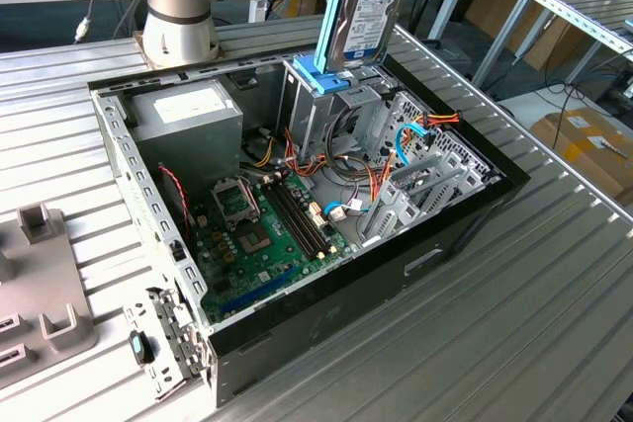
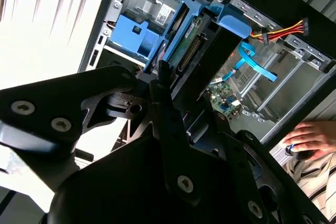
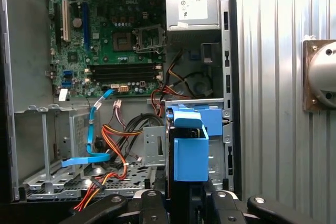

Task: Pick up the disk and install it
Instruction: 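Pick up the disk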

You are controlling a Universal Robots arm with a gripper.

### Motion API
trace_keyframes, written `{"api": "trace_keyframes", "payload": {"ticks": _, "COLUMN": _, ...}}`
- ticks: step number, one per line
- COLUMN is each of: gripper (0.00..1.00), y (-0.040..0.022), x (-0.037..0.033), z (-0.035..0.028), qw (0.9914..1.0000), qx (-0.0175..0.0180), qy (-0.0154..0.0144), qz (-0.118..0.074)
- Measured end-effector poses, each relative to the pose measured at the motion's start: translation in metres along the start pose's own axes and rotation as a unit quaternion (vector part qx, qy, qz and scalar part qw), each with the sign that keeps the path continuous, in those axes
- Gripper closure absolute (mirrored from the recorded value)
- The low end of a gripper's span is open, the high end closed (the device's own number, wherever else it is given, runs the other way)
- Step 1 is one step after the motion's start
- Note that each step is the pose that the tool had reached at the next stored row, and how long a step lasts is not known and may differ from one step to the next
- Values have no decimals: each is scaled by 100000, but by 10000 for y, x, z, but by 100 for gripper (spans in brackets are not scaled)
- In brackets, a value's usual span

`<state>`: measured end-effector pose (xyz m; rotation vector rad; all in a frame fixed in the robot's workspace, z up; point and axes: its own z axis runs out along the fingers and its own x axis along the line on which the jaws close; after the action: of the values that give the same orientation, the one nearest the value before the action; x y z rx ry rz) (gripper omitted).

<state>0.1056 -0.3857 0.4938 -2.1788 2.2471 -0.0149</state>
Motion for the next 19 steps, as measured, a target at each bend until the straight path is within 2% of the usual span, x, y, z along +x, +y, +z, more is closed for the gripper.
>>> {"api": "trace_keyframes", "payload": {"ticks": 11, "gripper": 65, "y": -10, "x": 317, "z": 0, "qw": 100000, "qx": 0, "qy": -7, "qz": 3}}
{"api": "trace_keyframes", "payload": {"ticks": 14, "gripper": 65, "y": -11, "x": 345, "z": 0, "qw": 100000, "qx": 0, "qy": -7, "qz": 0}}
{"api": "trace_keyframes", "payload": {"ticks": 19, "gripper": 65, "y": -11, "x": 349, "z": 0, "qw": 100000, "qx": 0, "qy": -2, "qz": 1}}
